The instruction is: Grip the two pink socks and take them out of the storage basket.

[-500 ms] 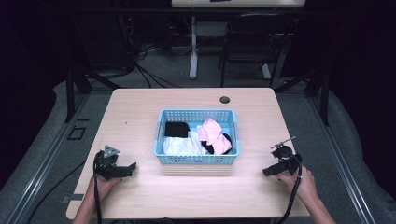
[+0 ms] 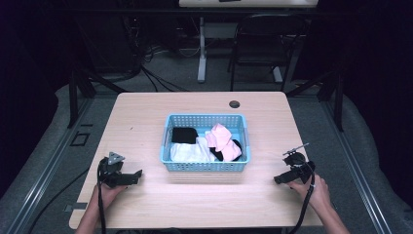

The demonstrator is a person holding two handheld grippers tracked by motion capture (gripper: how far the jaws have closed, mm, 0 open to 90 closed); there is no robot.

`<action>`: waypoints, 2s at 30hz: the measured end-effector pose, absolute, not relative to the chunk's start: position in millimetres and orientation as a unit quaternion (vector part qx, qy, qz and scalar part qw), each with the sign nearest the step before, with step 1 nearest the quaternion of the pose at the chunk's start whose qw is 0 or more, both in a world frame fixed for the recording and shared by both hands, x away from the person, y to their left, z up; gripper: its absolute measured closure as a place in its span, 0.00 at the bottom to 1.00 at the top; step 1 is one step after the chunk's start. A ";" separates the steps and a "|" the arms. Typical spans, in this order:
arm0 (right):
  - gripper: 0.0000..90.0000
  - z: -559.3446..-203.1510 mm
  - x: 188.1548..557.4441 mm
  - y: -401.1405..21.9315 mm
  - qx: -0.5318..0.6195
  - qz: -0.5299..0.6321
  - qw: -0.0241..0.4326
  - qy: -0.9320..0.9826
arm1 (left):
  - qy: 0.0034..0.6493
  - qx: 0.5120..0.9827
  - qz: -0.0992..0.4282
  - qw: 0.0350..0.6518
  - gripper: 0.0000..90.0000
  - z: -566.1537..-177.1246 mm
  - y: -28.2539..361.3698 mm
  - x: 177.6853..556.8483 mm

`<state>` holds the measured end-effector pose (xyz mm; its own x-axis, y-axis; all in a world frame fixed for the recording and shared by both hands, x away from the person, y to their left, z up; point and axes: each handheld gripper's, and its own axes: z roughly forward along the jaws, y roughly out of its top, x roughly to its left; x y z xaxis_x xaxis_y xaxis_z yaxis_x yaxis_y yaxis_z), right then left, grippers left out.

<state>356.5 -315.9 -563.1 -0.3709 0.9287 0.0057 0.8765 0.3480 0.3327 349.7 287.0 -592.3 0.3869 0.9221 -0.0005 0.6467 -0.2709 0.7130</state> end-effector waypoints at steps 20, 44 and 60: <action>0.01 -545.1 358.0 -314.2 0.532 0.127 0.103 0.831 | 0.511 0.768 0.214 0.322 0.01 -592.3 287.0 349.7; 0.01 -472.8 346.9 -273.0 0.459 0.207 0.122 0.855 | 0.510 0.769 0.214 0.321 0.01 -592.2 287.2 349.7; 0.00 -433.3 362.7 -242.2 0.430 0.237 0.122 0.863 | 0.509 0.770 0.212 0.321 0.01 -592.0 287.4 349.7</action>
